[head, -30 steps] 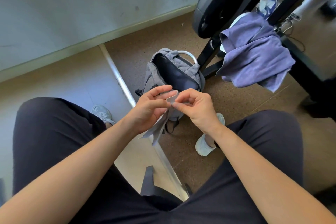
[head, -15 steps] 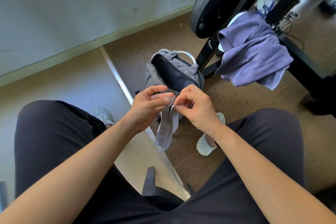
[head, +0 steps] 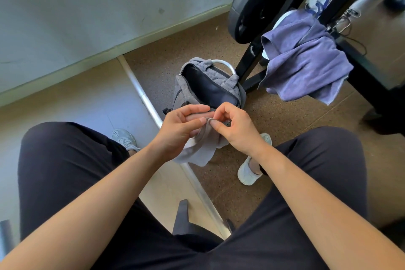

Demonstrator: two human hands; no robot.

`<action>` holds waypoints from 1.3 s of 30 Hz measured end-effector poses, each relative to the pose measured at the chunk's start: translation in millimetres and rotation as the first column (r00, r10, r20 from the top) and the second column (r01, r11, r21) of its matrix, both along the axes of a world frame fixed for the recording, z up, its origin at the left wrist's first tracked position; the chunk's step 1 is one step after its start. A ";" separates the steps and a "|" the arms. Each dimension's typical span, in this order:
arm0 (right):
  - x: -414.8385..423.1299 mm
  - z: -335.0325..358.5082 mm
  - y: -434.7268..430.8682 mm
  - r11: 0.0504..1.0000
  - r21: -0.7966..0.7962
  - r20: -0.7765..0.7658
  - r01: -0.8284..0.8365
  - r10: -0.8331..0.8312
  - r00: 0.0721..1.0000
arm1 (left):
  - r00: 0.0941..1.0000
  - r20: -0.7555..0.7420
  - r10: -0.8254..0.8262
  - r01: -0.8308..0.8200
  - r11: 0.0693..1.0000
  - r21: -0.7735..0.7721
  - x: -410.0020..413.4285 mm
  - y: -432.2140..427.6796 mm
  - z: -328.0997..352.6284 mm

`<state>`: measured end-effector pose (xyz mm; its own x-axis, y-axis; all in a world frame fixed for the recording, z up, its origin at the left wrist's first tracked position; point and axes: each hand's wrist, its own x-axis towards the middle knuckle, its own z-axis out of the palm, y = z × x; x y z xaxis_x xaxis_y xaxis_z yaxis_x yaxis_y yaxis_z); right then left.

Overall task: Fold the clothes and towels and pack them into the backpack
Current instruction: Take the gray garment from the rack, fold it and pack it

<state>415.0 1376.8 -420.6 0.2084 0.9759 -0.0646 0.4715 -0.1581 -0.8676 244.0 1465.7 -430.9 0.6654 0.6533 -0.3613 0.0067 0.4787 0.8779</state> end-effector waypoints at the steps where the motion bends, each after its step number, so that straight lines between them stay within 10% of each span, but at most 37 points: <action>1: 0.8 -0.6 0.0 1.000 -0.009 0.011 0.003 -0.003 1.000 | 1.000 -0.004 -0.018 0.018 0.999 0.034 -0.1 0.0 -0.2; 15: 17.9 13.2 -3.0 0.999 -0.046 -0.044 -0.026 0.024 0.999 | 0.985 -0.129 -0.110 0.145 0.942 0.303 -2.6 11.5 -14.5; 29: 36.8 30.4 -13.9 0.997 -0.002 -0.145 -0.080 0.079 0.986 | 0.828 -0.511 -0.230 0.551 0.493 0.673 7.7 12.6 -57.6; 34: 48.4 28.9 -16.0 0.996 0.069 -0.192 0.064 -0.050 0.980 | 0.758 -0.620 -0.203 0.647 0.352 0.676 5.9 19.8 -66.6; 39: 62.4 20.7 -14.7 0.928 0.160 -0.248 0.336 -0.291 0.924 | 0.712 -0.682 -0.165 0.680 0.405 0.612 -3.1 21.9 -76.1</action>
